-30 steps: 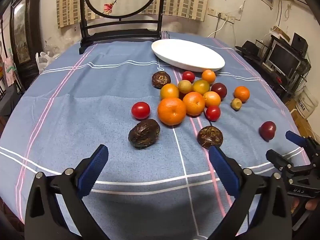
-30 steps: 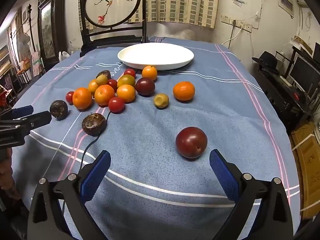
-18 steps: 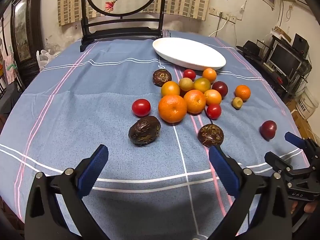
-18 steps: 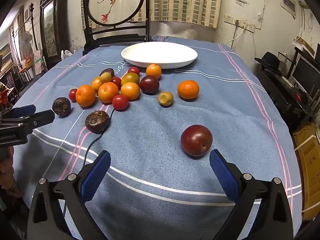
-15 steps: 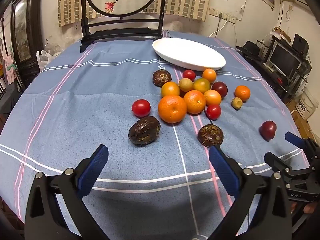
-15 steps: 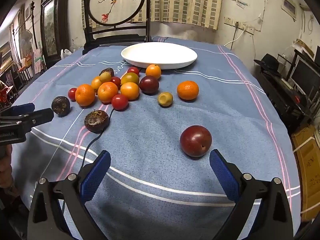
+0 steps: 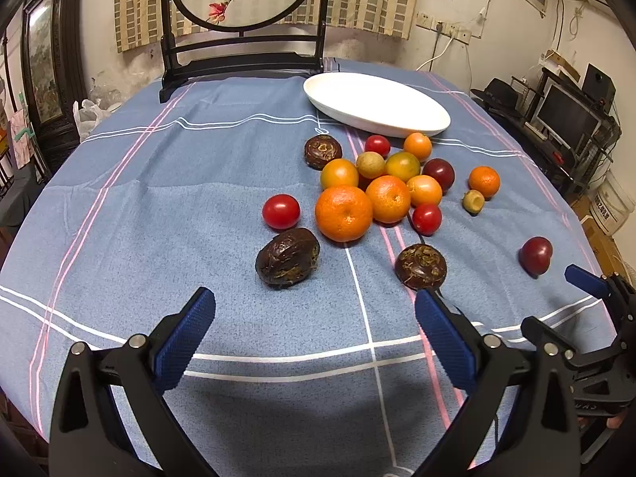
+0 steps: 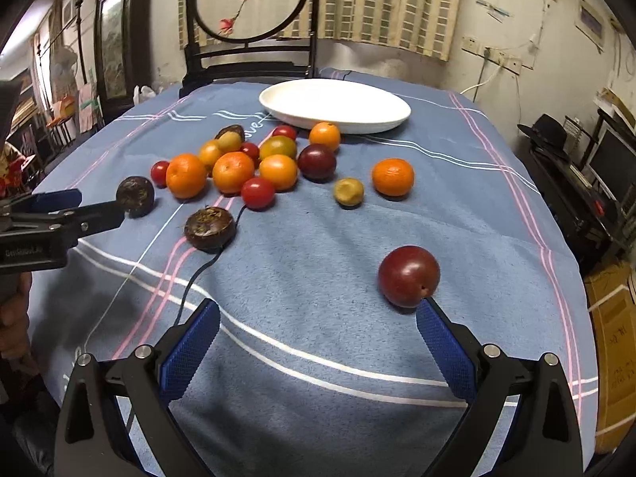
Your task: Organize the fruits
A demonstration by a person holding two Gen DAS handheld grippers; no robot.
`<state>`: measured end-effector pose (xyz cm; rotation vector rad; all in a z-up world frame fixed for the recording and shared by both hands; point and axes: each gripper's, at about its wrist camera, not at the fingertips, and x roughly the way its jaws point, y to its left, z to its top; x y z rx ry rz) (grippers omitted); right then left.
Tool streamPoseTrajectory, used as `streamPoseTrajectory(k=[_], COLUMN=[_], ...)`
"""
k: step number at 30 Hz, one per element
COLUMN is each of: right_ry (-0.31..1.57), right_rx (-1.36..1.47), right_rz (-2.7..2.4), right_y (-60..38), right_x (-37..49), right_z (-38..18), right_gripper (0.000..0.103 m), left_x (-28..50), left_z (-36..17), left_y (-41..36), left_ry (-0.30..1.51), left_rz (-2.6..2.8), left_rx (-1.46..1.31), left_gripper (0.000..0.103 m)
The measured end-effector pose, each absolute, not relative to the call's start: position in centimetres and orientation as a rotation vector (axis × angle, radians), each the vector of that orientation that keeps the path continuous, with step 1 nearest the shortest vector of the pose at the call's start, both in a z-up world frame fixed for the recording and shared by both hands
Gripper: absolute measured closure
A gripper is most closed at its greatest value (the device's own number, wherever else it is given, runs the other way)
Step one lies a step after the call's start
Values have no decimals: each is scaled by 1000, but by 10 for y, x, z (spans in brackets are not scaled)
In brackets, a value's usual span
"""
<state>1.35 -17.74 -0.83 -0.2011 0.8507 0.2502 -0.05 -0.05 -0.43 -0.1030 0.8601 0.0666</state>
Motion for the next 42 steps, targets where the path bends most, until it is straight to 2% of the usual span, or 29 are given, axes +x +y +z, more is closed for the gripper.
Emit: streamPoseTrajectory(k=[12,42], right_ry=[881,839], right_rx=[-65,-100], right_rz=[181,256], right_y=[-201,-188], right_x=[24,12], right_z=[-8,-4], right_gripper=[4,4], left_x=[2,1], left_z=[-6,-9], left_y=[-3,-6], left_ry=[861,874], left_rz=[69,73], left_rx=[-85,-90], left_gripper=[5,5])
